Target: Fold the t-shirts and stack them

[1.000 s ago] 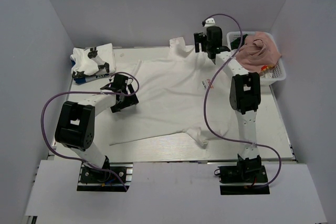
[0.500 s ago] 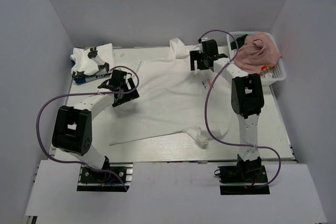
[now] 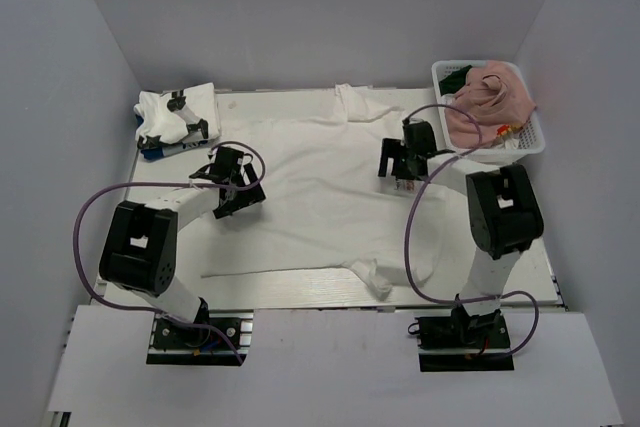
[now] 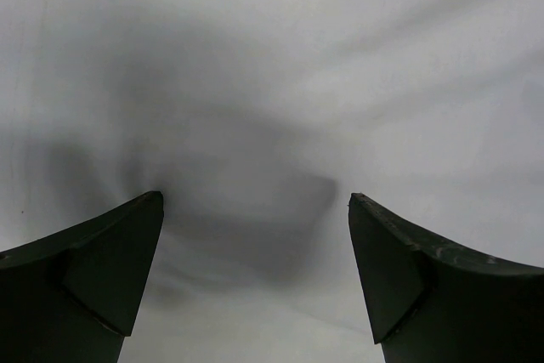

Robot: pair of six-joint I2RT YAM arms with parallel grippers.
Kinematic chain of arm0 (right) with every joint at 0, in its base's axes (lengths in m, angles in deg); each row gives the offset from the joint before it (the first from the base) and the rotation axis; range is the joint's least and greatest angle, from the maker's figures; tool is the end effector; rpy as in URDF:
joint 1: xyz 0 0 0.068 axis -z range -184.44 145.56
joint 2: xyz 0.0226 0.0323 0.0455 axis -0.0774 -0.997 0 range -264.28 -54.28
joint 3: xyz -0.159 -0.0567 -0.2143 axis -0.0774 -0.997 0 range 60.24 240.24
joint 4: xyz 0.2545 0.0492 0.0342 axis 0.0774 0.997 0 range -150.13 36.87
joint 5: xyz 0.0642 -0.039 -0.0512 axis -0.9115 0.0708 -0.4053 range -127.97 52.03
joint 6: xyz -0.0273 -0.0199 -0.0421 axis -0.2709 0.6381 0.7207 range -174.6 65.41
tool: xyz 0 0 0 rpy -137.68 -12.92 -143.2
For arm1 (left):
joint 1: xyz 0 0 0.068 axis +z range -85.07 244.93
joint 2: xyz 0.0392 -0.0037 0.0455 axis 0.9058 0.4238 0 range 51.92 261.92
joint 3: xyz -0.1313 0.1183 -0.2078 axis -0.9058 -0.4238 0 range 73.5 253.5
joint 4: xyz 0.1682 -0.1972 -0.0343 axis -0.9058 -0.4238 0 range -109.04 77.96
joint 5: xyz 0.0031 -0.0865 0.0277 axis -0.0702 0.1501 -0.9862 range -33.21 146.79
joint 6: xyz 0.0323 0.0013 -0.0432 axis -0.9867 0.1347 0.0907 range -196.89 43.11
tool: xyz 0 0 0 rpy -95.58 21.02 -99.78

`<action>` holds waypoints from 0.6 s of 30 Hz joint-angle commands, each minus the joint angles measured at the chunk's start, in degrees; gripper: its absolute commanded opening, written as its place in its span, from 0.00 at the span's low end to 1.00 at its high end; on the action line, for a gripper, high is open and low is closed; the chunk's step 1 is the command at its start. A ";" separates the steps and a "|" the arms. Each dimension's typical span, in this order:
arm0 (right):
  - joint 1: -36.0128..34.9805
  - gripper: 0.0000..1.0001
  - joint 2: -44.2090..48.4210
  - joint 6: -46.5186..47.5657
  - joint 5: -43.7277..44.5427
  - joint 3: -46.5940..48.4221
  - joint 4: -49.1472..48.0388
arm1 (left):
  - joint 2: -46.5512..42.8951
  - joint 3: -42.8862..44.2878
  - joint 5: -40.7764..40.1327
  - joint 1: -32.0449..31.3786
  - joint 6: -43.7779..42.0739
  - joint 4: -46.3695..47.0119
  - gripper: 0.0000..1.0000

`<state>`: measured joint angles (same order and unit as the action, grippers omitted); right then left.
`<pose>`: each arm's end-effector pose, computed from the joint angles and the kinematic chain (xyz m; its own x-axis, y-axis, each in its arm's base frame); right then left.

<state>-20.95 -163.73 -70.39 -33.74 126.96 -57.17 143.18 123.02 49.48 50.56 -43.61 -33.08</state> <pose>0.3892 0.1125 0.1618 -0.7239 0.0686 -0.6865 -0.0384 0.9895 0.1394 0.2903 -0.0696 0.1619 -0.8243 -0.3507 -0.4445 -0.3141 0.9364 -0.1564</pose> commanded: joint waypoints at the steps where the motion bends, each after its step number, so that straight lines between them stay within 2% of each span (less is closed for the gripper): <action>1: 0.17 0.91 6.66 -7.31 0.59 -11.40 6.35 | -2.40 -3.88 0.19 -0.22 3.27 -4.17 1.00; 3: 0.08 0.91 9.94 -9.08 1.83 -18.35 7.14 | -5.20 -5.39 0.19 -0.22 5.21 -7.77 1.00; 4: -0.10 0.91 14.65 -8.91 2.01 -19.77 8.19 | -6.61 -7.40 -0.42 -0.22 6.61 -10.31 1.00; 8: -2.64 0.91 21.99 -2.95 1.47 -22.16 9.95 | -14.08 -9.61 0.10 -0.22 7.15 -13.14 1.00; 12: -6.15 0.91 23.15 7.60 3.24 -14.09 8.91 | -18.66 -5.76 0.10 -0.22 6.45 -12.54 1.00; 14: -7.12 0.91 21.83 11.29 2.37 -8.92 6.37 | -18.67 -4.44 -0.42 -0.22 4.26 -9.05 1.00; 18: -8.62 0.91 10.61 13.07 2.35 1.91 5.39 | -14.28 0.40 -0.17 -0.22 1.45 -3.85 1.00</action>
<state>-28.76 -147.62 -62.15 -31.99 122.63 -48.56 127.25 119.74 49.28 50.45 -39.63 -42.46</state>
